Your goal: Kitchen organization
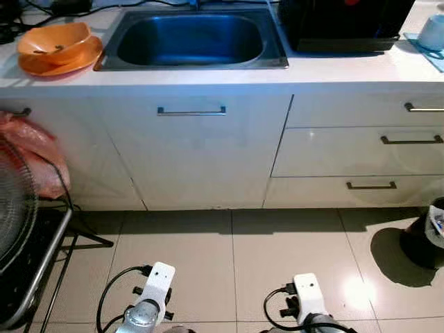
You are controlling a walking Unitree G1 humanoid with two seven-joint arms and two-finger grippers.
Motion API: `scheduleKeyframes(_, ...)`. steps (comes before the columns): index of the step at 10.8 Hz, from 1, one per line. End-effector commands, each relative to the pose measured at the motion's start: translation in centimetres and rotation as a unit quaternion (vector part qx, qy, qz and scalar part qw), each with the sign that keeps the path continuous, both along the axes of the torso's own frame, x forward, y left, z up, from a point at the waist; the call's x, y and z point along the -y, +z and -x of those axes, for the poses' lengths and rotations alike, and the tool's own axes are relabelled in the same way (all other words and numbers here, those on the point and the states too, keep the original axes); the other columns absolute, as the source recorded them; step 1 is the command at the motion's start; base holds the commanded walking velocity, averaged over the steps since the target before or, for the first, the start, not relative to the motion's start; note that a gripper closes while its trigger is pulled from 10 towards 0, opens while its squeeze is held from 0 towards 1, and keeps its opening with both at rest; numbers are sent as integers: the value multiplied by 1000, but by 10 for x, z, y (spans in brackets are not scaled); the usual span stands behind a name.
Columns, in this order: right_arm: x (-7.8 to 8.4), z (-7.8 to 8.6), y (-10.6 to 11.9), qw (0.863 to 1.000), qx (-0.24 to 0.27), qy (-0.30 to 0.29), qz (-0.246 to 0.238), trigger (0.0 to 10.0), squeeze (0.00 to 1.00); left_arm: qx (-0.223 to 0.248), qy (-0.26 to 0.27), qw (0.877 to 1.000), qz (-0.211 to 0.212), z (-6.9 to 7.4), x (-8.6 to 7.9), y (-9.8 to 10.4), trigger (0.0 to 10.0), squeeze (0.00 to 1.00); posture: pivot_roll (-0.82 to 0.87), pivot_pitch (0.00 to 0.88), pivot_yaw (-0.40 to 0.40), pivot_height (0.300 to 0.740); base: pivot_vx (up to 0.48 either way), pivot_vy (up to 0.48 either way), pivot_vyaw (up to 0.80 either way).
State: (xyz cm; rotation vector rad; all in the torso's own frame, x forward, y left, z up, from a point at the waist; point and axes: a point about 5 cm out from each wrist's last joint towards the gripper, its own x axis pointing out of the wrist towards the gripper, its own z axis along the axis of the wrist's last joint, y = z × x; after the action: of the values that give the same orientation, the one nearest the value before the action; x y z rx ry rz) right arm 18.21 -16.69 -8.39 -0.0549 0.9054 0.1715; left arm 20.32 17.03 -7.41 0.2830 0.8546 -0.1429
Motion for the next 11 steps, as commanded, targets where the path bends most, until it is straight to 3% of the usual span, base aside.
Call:
scheduleKeyframes(1, 1, 6, -3, 1000, -9, -3, 1, 10000, 0, -12, 4, 1000, -4, 6, -2, -3, 10000, 0, -27, 135, 31, 740, 0, 0, 0)
scheduleKeyframes(11, 3, 7, -3, 1000, -10, 4, 3, 10000, 0, -13, 8, 1000, -5, 7, -1, -4, 10000, 0, -7, 126, 17, 740, 0, 0, 0)
